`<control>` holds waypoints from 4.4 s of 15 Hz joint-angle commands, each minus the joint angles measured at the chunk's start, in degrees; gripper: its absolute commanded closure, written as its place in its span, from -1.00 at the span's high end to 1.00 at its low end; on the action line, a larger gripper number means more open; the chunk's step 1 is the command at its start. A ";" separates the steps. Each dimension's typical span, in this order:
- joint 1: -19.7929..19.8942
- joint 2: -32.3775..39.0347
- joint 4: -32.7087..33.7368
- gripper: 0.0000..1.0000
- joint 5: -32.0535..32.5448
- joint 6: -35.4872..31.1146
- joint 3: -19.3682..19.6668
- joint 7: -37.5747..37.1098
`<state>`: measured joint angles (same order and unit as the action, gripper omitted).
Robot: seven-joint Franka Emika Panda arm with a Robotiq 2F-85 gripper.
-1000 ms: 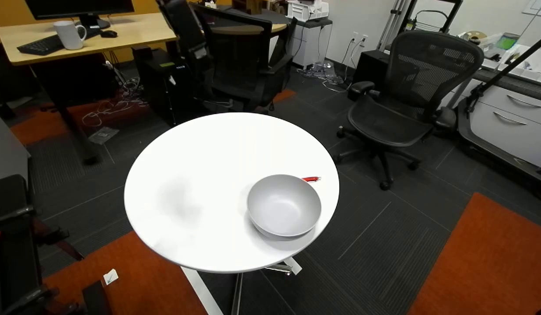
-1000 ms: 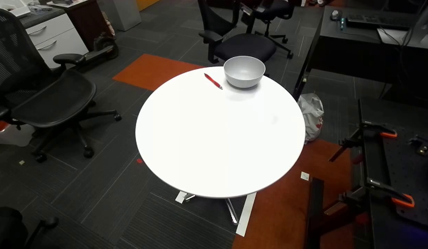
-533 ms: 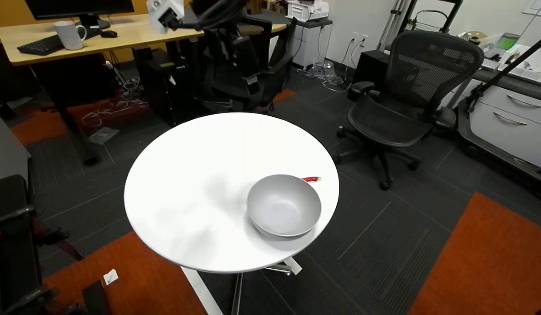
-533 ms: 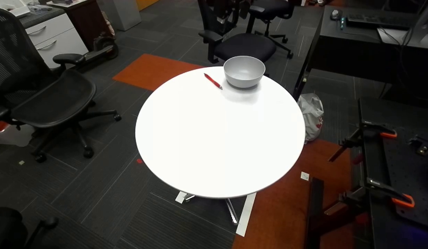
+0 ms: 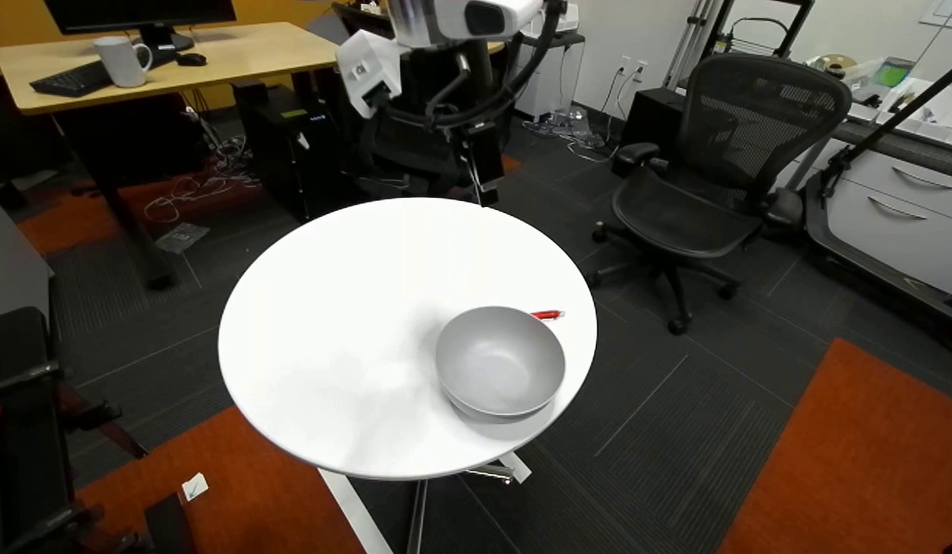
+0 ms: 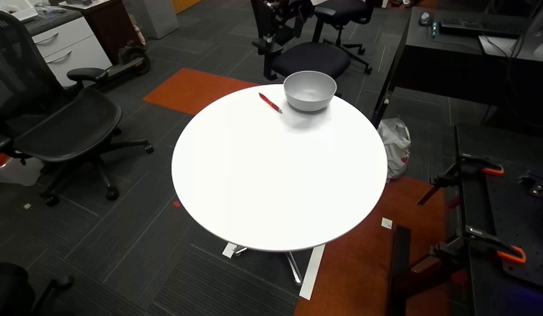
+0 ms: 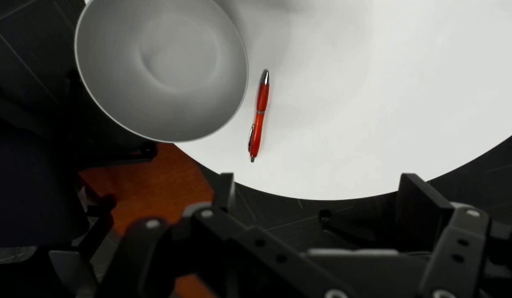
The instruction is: Pick up the pen and put it in the bowl, remove the pen from the bowl and put it back on the table
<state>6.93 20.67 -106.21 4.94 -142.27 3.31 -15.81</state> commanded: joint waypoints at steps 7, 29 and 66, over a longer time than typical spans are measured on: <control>-1.13 1.23 1.67 1.00 -1.86 0.75 1.26 1.38; 2.68 32.79 36.59 1.00 -4.37 12.93 1.37 11.92; 4.27 50.40 59.12 -1.00 -4.29 25.41 0.11 15.83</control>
<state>10.90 69.94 -50.36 1.48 -119.80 3.60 -1.21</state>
